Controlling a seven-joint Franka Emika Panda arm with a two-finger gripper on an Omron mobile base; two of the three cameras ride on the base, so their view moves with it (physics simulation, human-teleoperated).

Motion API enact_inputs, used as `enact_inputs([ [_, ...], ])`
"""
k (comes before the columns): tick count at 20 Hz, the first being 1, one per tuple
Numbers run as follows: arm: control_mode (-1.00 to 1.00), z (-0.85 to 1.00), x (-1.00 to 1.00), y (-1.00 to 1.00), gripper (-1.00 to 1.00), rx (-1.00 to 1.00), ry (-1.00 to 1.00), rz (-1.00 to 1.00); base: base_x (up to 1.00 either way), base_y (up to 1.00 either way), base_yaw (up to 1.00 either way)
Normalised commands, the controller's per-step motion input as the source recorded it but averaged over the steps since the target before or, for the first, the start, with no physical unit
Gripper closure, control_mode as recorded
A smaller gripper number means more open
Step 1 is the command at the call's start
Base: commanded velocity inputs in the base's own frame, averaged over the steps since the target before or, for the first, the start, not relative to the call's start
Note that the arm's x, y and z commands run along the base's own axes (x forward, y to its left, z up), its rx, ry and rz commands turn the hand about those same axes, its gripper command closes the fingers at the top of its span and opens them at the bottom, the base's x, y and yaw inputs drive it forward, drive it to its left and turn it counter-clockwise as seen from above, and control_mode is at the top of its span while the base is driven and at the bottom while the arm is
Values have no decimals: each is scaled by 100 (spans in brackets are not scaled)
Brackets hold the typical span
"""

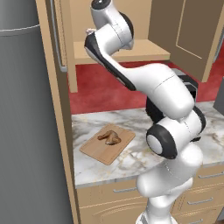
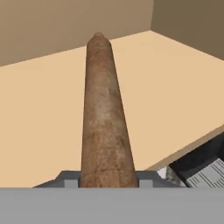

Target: Open the cabinet, retrieve the rolling pin, and place it next to the meat on the cutting board to prepare for tenderizing.

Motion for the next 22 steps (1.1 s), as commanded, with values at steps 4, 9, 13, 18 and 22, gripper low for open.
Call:
enact_inputs([
  [4, -100, 0, -99, -11, 100, 0, -19, 0, 0, 0, 0],
  [9, -100, -8, -99, -30, 100, 0, -8, 0, 0, 0, 0],
  [13, -100, -24, -98, -35, 100, 0, 0, 0, 0, 0, 0],
  [18, -100, -42, -95, -13, 100, 0, 6, 0, 0, 0, 0],
  [22, -100, -50, -93, 0, 100, 0, 10, 0, 0, 0, 0],
])
